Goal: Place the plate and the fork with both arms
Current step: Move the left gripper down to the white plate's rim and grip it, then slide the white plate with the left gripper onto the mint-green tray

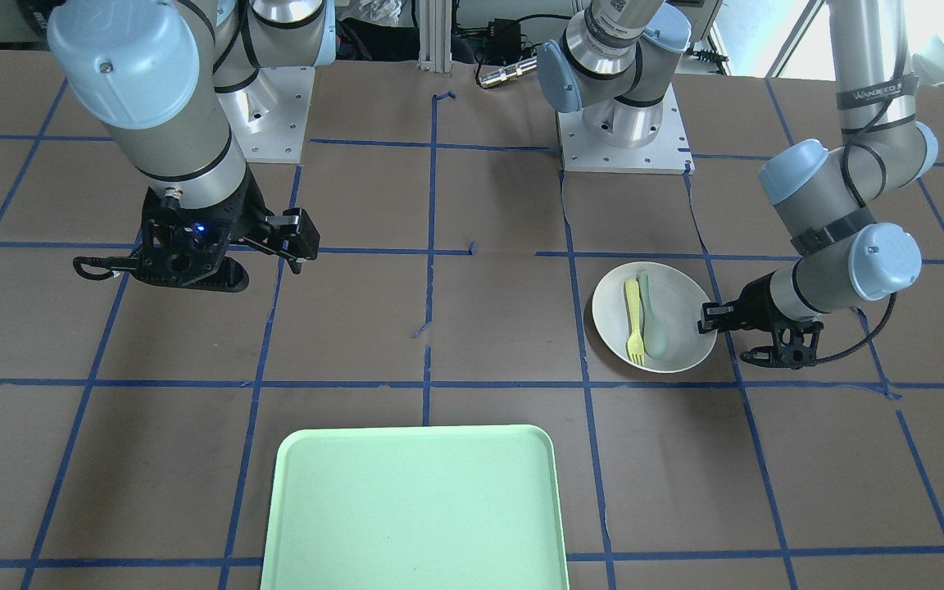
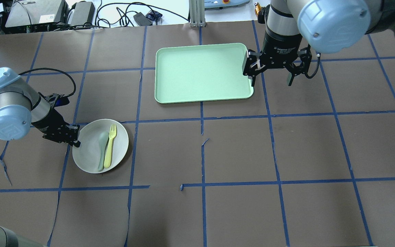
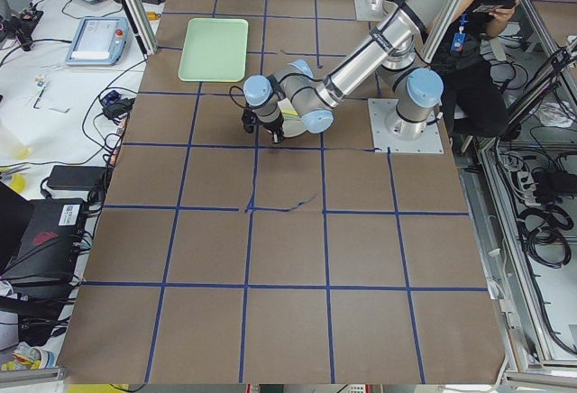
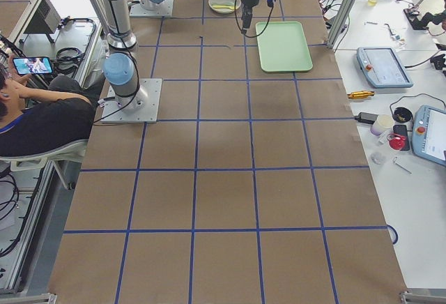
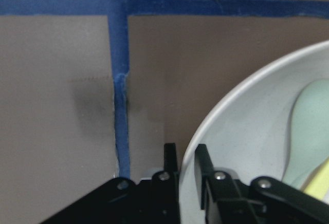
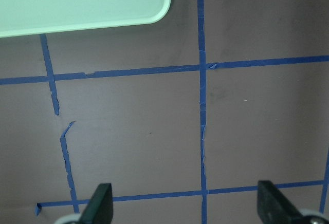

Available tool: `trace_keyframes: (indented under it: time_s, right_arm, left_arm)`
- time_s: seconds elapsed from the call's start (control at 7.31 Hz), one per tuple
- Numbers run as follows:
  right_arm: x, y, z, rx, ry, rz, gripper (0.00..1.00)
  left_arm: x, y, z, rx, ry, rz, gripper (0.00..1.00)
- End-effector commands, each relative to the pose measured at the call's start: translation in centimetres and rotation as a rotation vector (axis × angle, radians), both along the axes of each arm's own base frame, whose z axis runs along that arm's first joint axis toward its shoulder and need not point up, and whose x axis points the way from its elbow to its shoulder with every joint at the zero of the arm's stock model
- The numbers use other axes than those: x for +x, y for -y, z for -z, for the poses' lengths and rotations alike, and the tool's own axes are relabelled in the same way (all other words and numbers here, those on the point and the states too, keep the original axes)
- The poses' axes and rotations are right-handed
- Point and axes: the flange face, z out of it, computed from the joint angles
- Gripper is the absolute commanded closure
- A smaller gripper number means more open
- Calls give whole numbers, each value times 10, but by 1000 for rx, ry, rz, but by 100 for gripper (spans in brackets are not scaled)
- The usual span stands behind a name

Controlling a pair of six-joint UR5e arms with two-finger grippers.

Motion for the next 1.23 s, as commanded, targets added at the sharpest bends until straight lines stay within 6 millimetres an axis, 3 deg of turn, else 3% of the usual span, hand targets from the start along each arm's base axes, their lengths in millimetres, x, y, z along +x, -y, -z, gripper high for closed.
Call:
trace_keyframes:
  time_s: [0.0, 0.27, 0.41, 0.55, 0.68, 0.82, 1.09]
  right_arm:
    - [-1, 0, 0, 0, -3, -4, 0]
    - [-2, 1, 0, -2, -7, -8, 0]
    - [-2, 1, 0, -2, -7, -9, 0]
    - [-2, 1, 0, -1, -7, -9, 0]
    - [-3, 1, 0, 1, -9, -9, 0]
    - [-3, 1, 0, -1, -8, -11, 0]
    - [-2, 1, 2, 3, -3, -9, 0]
  left_arm:
    - [10, 23, -27, -43, 16, -5, 100]
    - [8, 46, -73, -44, -107, -41, 100]
    - [6, 69, -97, -75, -109, -25, 100]
    - [-11, 92, -112, -121, -176, -80, 100]
    - [-44, 117, -110, -153, -221, -69, 100]
    - [-98, 150, -113, -222, -234, -17, 100]
    - [-191, 206, -95, -219, -233, 20, 100]
